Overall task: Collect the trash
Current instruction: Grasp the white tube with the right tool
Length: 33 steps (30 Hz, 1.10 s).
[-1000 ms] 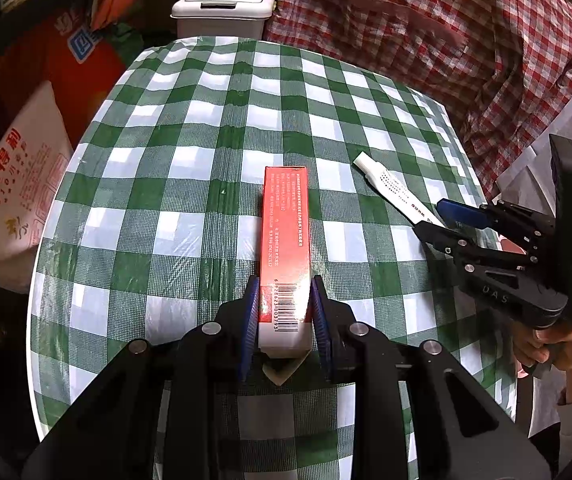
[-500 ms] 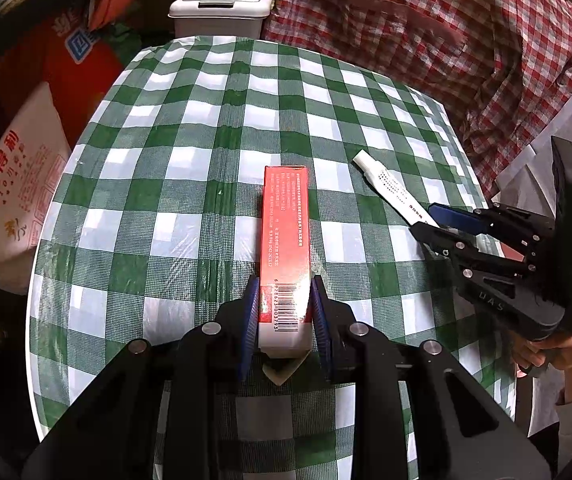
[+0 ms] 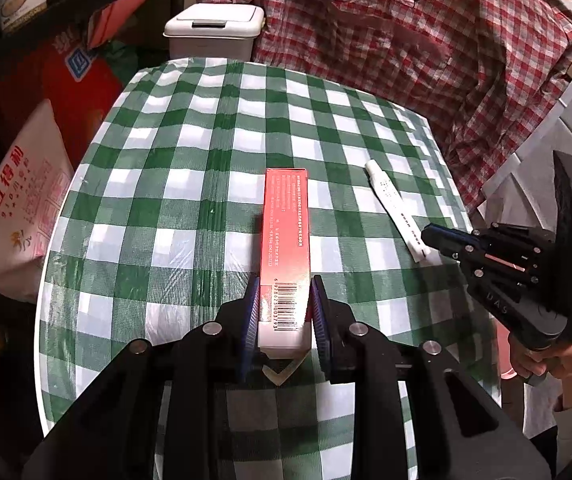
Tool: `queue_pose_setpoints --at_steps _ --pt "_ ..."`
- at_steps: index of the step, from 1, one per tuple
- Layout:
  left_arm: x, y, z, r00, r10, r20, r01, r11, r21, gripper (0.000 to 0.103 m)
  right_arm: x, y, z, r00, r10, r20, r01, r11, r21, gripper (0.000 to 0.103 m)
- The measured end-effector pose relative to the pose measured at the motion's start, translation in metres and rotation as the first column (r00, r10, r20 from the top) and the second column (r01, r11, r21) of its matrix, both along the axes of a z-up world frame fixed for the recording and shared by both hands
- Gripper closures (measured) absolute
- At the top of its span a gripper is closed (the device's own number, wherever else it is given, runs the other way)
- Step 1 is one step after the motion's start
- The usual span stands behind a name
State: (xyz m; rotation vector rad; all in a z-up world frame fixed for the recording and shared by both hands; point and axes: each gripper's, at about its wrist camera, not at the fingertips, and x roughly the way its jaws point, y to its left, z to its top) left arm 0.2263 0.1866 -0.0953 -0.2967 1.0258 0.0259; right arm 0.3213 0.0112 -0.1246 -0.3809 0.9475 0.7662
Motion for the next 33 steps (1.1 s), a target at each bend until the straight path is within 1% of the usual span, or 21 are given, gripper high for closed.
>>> queue_pose_setpoints --at_steps 1,4,6,7,8,10,11,14,16,20,22,23,25,28,33 --pt "-0.001 0.000 0.001 1.000 0.001 0.001 -0.001 1.000 -0.001 0.078 0.001 -0.004 0.000 0.999 -0.034 -0.001 0.034 0.999 0.002 0.103" --pt "-0.005 0.000 0.006 1.000 0.001 0.008 -0.001 1.000 -0.006 0.078 0.008 -0.011 0.002 0.994 -0.109 -0.018 0.110 0.994 0.026 0.097" --pt "-0.007 -0.001 0.009 1.000 -0.002 0.013 0.002 1.000 -0.002 0.078 0.014 -0.011 0.002 0.991 -0.130 -0.036 0.132 0.990 0.046 0.096" --pt "-0.008 -0.001 0.010 1.000 -0.001 0.016 0.001 1.000 -0.003 0.078 0.016 -0.009 0.001 0.989 -0.141 -0.038 0.143 0.988 0.055 0.092" --pt "-0.008 0.001 0.011 1.000 0.001 0.017 -0.001 1.000 -0.005 0.078 0.019 -0.005 0.000 0.988 -0.148 -0.038 0.150 0.987 0.059 0.087" --pt "-0.009 0.005 0.012 1.000 0.008 0.019 -0.008 1.000 -0.009 0.078 0.022 0.005 -0.002 0.988 -0.154 -0.030 0.155 0.986 0.053 0.063" --pt "-0.009 0.007 0.012 1.000 0.012 0.019 -0.012 1.000 -0.009 0.078 0.023 0.010 -0.004 0.988 -0.153 -0.022 0.153 0.987 0.047 0.062" --pt "-0.008 0.012 0.010 1.000 0.020 0.017 -0.020 1.000 -0.008 0.078 0.032 0.027 -0.010 0.987 -0.162 -0.002 0.162 0.987 0.025 0.063" --pt "-0.008 0.017 0.008 1.000 0.026 0.014 -0.026 1.000 -0.010 0.078 0.040 0.032 -0.012 0.983 -0.182 0.004 0.182 0.983 0.026 0.063" --pt "-0.008 0.023 0.007 0.999 0.031 0.011 -0.031 0.999 -0.013 0.078 0.054 0.042 -0.019 0.978 -0.209 0.011 0.209 0.978 0.006 0.063" --pt "-0.007 0.025 0.006 0.999 0.033 0.012 -0.033 0.999 -0.015 0.078 0.059 0.046 -0.023 0.978 -0.209 -0.001 0.209 0.978 0.000 0.063" --pt "-0.007 0.025 0.006 0.999 0.034 0.012 -0.034 0.999 -0.016 0.078 0.060 0.048 -0.025 0.978 -0.207 -0.004 0.207 0.978 -0.005 0.065" --pt "-0.007 0.027 0.006 0.999 0.036 0.014 -0.036 0.999 -0.019 0.078 0.060 0.050 -0.027 0.979 -0.202 -0.006 0.202 0.979 -0.011 0.076" --pt "-0.007 0.028 0.007 0.999 0.036 0.016 -0.036 0.999 -0.018 0.078 0.060 0.050 -0.025 0.979 -0.204 -0.010 0.204 0.979 -0.007 0.076" --pt "-0.007 0.026 0.012 0.999 0.033 0.031 -0.032 0.999 -0.027 0.078 0.051 0.043 -0.010 0.980 -0.200 -0.003 0.200 0.980 0.015 0.077"
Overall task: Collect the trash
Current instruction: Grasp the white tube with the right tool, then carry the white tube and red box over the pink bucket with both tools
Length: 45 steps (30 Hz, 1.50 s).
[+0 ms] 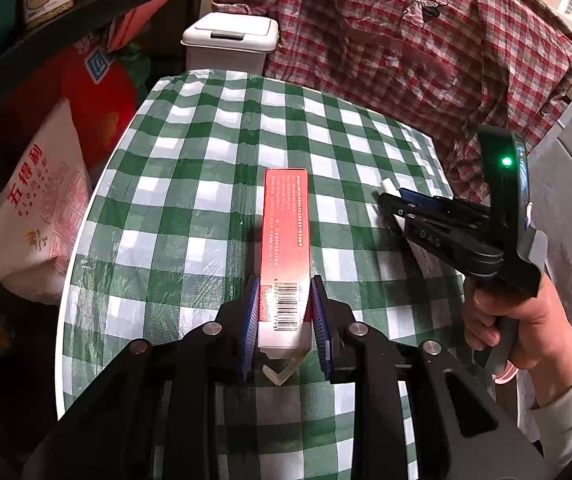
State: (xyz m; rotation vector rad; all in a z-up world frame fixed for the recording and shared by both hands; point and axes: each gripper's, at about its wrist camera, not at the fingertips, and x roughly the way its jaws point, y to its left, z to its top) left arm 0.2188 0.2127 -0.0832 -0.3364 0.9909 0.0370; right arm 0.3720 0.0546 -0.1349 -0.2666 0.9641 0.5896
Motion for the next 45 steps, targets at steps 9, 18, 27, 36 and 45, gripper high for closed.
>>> queue_pose_setpoints --at_steps 9,18,27,36,45 --pt "-0.011 -0.009 0.021 0.999 -0.011 0.040 0.011 1.000 0.005 0.078 -0.033 -0.029 0.061 0.996 -0.010 0.091 0.006 0.999 0.037 0.077" --pt "-0.029 -0.024 0.052 0.995 -0.021 0.096 0.019 1.000 0.019 0.078 -0.081 -0.069 0.135 0.980 -0.020 0.200 0.005 0.997 0.075 0.077" --pt "-0.050 -0.047 0.082 0.985 -0.026 0.171 0.016 0.998 0.056 0.078 -0.139 -0.137 0.185 0.952 -0.105 0.289 0.062 0.986 0.154 0.077" --pt "-0.065 -0.088 0.103 0.968 -0.067 0.240 0.040 0.992 0.116 0.078 -0.176 -0.215 0.190 0.894 -0.305 0.328 0.230 0.941 0.250 0.077" --pt "-0.057 -0.158 0.110 0.947 -0.162 0.279 0.132 0.984 0.122 0.078 -0.174 -0.273 0.182 0.836 -0.440 0.329 0.362 0.891 0.273 0.076"
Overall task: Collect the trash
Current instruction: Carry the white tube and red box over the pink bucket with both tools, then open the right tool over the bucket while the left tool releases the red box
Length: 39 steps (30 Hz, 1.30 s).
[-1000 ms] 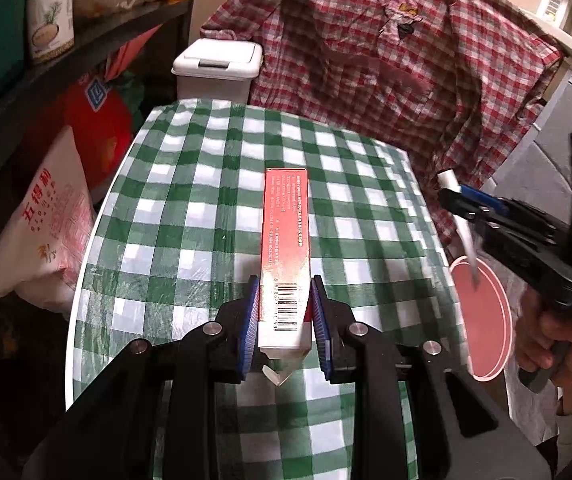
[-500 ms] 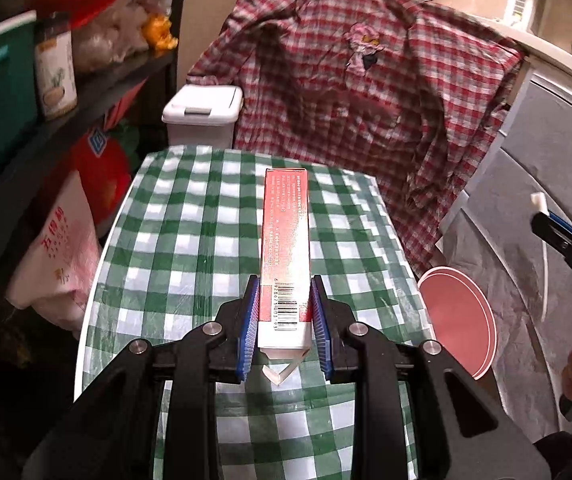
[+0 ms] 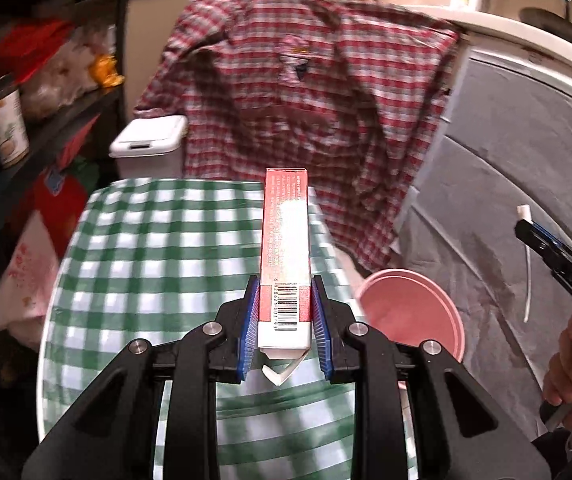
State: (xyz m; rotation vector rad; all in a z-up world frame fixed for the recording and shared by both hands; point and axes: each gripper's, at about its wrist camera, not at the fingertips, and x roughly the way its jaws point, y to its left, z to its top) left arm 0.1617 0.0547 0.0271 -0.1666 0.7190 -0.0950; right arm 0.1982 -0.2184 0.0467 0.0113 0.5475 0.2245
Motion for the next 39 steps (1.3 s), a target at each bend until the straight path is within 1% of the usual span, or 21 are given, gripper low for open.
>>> queue_pose_setpoints --at_steps 2,7,14,24,26,27,28,29,30,33,39 --pt "0.005 -0.014 -0.002 1.000 -0.024 -0.005 0.024 1.000 -0.002 0.078 0.003 -0.012 -0.003 1.000 -0.017 -0.014 0.018 1.000 0.021 0.076" --pt "0.019 -0.053 -0.011 0.996 -0.084 -0.030 0.084 0.996 -0.022 0.078 0.011 -0.026 -0.010 0.999 -0.042 -0.029 0.042 0.999 0.009 0.076" --pt "0.034 -0.094 -0.023 0.987 -0.149 -0.059 0.148 0.989 -0.015 0.078 0.022 -0.043 -0.019 0.996 -0.064 -0.056 0.065 0.998 0.018 0.076" --pt "0.052 -0.145 -0.032 0.974 -0.208 -0.085 0.207 0.978 -0.020 0.078 0.041 -0.050 -0.030 0.994 -0.070 -0.085 0.073 0.997 0.034 0.076" --pt "0.056 -0.155 -0.034 0.969 -0.230 -0.093 0.229 0.973 -0.019 0.078 0.044 -0.050 -0.032 0.993 -0.067 -0.102 0.071 0.997 0.037 0.073" --pt "0.058 -0.158 -0.035 0.966 -0.240 -0.097 0.239 0.971 -0.019 0.073 0.046 -0.050 -0.034 0.991 -0.075 -0.109 0.079 0.996 0.031 0.068" --pt "0.059 -0.161 -0.036 0.965 -0.245 -0.097 0.245 0.969 -0.011 0.060 0.047 -0.051 -0.034 0.990 -0.089 -0.111 0.092 0.995 0.026 0.054" --pt "0.060 -0.163 -0.035 0.966 -0.241 -0.090 0.242 0.970 0.000 0.056 0.048 -0.052 -0.035 0.989 -0.096 -0.110 0.100 0.995 0.029 0.050" --pt "0.060 -0.163 -0.035 0.969 -0.234 -0.082 0.235 0.972 0.013 0.056 0.049 -0.054 -0.034 0.989 -0.101 -0.110 0.106 0.994 0.035 0.050" --pt "0.058 -0.157 -0.035 0.971 -0.226 -0.080 0.227 0.974 0.010 0.056 0.048 -0.058 -0.032 0.988 -0.118 -0.103 0.123 0.992 0.042 0.050" --pt "0.042 -0.131 -0.019 0.982 -0.190 -0.017 0.190 0.982 0.020 0.056 0.035 -0.061 -0.017 0.990 -0.130 -0.057 0.133 0.990 0.045 0.050"
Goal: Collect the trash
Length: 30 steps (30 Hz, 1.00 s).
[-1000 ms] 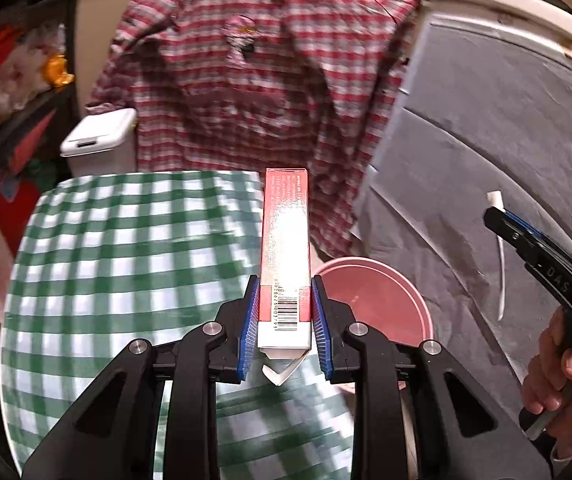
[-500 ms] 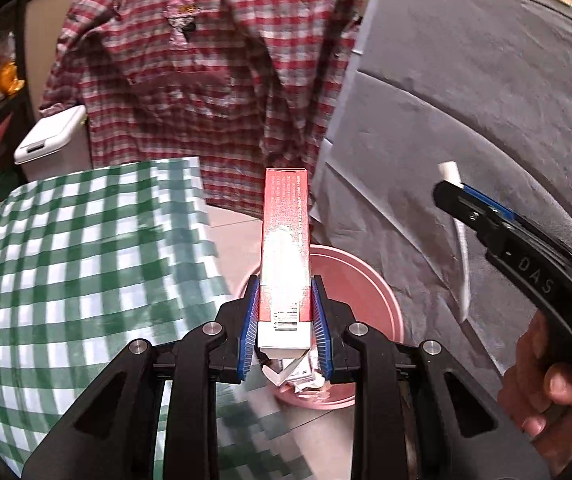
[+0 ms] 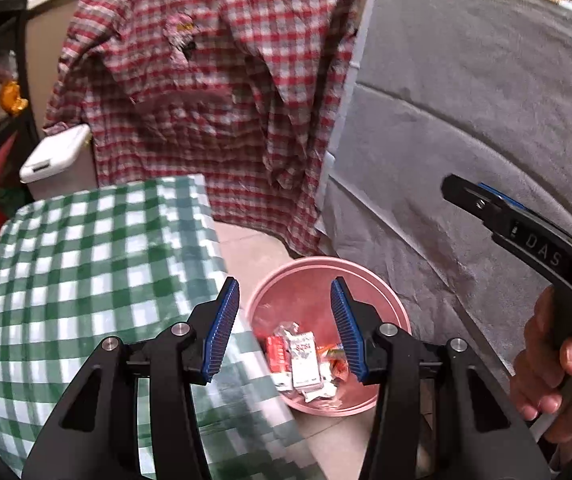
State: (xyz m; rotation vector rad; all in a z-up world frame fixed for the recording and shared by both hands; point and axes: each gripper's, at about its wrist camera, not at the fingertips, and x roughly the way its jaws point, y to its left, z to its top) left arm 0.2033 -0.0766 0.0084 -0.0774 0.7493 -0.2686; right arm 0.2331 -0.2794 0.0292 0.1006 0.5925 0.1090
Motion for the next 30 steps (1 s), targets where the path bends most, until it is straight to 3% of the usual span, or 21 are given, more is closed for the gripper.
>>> queue_pose_setpoints --at_steps 3,8,10,14,19,22,30 --pt "-0.015 0.017 0.012 0.999 0.028 0.040 -0.027 1.000 -0.015 0.056 -0.019 0.006 0.015 0.999 0.010 0.051 -0.008 0.999 -0.034 0.045" --pt "-0.050 0.036 0.032 0.992 0.056 0.111 -0.056 0.998 -0.003 0.054 -0.061 0.015 0.035 0.991 0.014 0.132 -0.004 0.997 -0.073 0.030" --pt "-0.066 0.042 0.040 0.987 0.068 0.147 -0.069 0.998 0.004 0.046 -0.079 0.013 0.036 0.990 -0.008 0.139 0.018 0.997 -0.071 0.028" --pt "-0.103 0.054 0.052 0.974 0.109 0.200 -0.107 0.994 -0.022 0.042 -0.125 0.002 0.040 0.985 -0.051 0.166 0.054 0.998 -0.015 0.022" --pt "-0.155 0.062 0.058 0.954 0.167 0.248 -0.160 0.986 -0.048 0.033 -0.176 0.000 0.035 0.980 -0.074 0.186 0.080 0.996 -0.024 0.014" --pt "-0.181 0.065 0.053 0.946 0.206 0.251 -0.202 0.978 -0.043 0.025 -0.198 0.000 0.034 0.979 -0.069 0.193 0.070 0.998 0.001 0.009" --pt "-0.228 0.070 0.029 0.945 0.252 0.211 -0.255 0.967 -0.012 0.015 -0.248 0.010 0.024 0.977 -0.065 0.205 0.085 0.992 -0.090 0.005"
